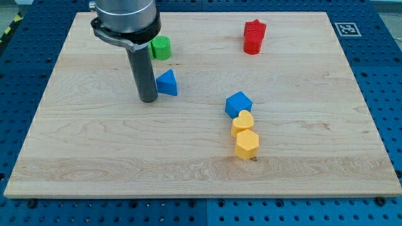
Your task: Slide the blue triangle above the blue cube
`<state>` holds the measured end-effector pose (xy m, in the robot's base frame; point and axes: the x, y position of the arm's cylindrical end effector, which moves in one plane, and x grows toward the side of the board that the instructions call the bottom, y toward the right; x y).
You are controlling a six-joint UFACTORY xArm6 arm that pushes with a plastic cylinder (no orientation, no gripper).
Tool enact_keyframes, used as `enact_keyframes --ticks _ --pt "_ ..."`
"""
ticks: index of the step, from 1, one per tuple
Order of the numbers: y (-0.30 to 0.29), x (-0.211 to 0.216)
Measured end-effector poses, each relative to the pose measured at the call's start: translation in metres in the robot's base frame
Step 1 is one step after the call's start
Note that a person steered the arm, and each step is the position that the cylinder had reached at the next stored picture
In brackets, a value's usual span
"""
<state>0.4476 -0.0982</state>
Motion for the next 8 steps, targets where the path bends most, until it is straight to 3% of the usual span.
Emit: enact_keyframes --ticks 1,3,5,7,8 --pt "0.044 0.0" --pt "0.049 0.0" --pt "-0.041 -0.02" --pt "0.025 -0.023" --pt "0.022 -0.033"
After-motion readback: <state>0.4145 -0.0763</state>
